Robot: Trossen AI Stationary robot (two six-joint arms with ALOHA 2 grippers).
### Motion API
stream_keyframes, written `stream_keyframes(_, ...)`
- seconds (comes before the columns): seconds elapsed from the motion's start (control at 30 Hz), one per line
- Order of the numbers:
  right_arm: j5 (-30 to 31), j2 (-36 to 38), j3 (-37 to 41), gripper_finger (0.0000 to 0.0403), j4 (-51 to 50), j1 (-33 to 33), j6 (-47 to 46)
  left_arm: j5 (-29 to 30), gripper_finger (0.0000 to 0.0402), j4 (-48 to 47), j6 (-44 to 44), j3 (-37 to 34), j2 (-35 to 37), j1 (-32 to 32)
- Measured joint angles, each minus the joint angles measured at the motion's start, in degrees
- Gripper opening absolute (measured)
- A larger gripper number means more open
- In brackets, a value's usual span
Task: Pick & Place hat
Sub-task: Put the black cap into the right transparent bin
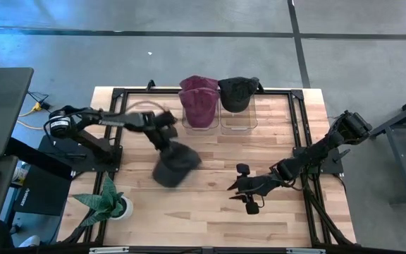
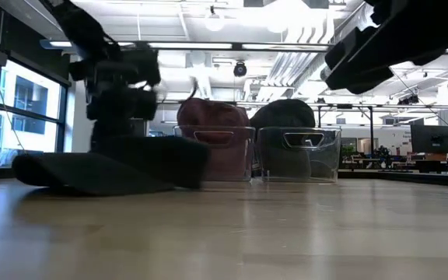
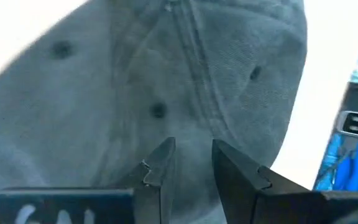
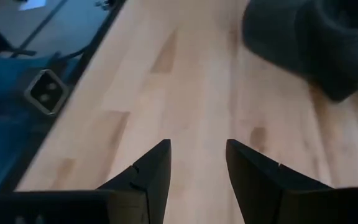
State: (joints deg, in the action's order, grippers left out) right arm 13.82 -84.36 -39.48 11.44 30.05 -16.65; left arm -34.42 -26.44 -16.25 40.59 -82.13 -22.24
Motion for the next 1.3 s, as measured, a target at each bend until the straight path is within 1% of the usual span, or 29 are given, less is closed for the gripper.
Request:
stream_keyframes(0.07, -1.7, 0.0, 0.0, 0.0149, -0.1, 0.0, -0.9, 0.3, 0.0096, 9.4, -5.0, -1.5, 0.0, 6.4)
stream_keyframes(0.1, -2.3, 0.0, 0.0, 0.0149, -0.5, 0.0, -1.3, 1.6, 0.0095, 14.2, -7.4, -2.1, -0.3, 9.8)
stream_keyframes(0.2, -1.3, 0.0, 0.0, 0.0149, -1.1, 0.0, -3.8, 10.5, 0.0095, 26.2, -13.6, -2.6, -1.4, 19.3)
stream_keyframes(0.3, 4.0, 0.0, 0.0, 0.0149, -0.4, -0.1, -8.9, 21.3, 0.0095, 36.5, -15.9, -1.9, -2.6, 26.9)
stream_keyframes(0.37, 6.9, 0.0, 0.0, 0.0149, -0.3, -0.7, -13.5, 26.0, 0.0095, 40.5, -15.6, -0.7, -3.0, 30.4)
stream_keyframes(0.4, 7.1, 0.0, 0.0, 0.0150, -0.6, -1.3, -15.7, 27.8, 0.0095, 40.8, -15.1, 0.2, -3.1, 31.7)
stream_keyframes(0.47, 6.4, 0.0, 0.0, 0.0156, -1.0, -2.7, -19.6, 30.9, 0.0095, 39.1, -13.7, 2.8, -3.1, 33.5)
stream_keyframes(0.53, 5.8, -0.7, 0.0, 0.0171, 0.3, -4.5, -22.1, 34.1, 0.0094, 33.7, -11.5, 6.1, -2.7, 34.6)
stream_keyframes(0.6, 4.8, -2.0, 0.0, 0.0195, 1.5, -6.6, -24.3, 39.2, 0.0094, 24.8, -8.5, 10.2, -2.0, 35.6)
stream_keyframes(0.73, 3.9, -7.0, 0.0, 0.0254, 6.0, -11.8, -29.2, 52.7, 0.0094, 3.0, -5.1, 18.7, -1.9, 36.8)
stream_keyframes(0.8, 0.9, -10.1, 0.0, 0.0275, 10.7, -14.4, -31.1, 58.4, 0.0094, -5.1, -5.3, 21.6, -1.9, 37.0)
stream_keyframes(0.87, -3.4, -13.6, 0.0, 0.0285, 17.1, -16.7, -32.1, 62.0, 0.0094, -9.4, -6.2, 22.7, -1.9, 37.0)
stream_keyframes(0.93, -7.8, -17.1, -0.5, 0.0287, 23.2, -18.6, -32.8, 63.1, 0.0094, -11.5, -6.5, 22.6, -1.9, 36.9)
stream_keyframes(1.0, -12.0, -20.5, -1.9, 0.0282, 26.7, -20.0, -33.9, 63.3, 0.0094, -12.1, -6.7, 22.4, -1.3, 36.9)
stream_keyframes(1.13, -17.9, -26.8, -7.0, 0.0262, 27.1, -21.6, -33.9, 61.4, 0.0094, -10.1, -6.7, 22.3, -1.3, 36.9)
stream_keyframes(1.23, -21.0, -29.5, -10.6, 0.0229, 26.2, -21.9, -31.1, 60.8, 0.0094, -9.7, -6.7, 22.3, -1.2, 36.9)
stream_keyframes(1.3, -21.9, -29.7, -12.3, 0.0190, 23.4, -21.8, -28.4, 60.9, 0.0094, -9.9, -6.6, 22.2, -1.3, 36.9)
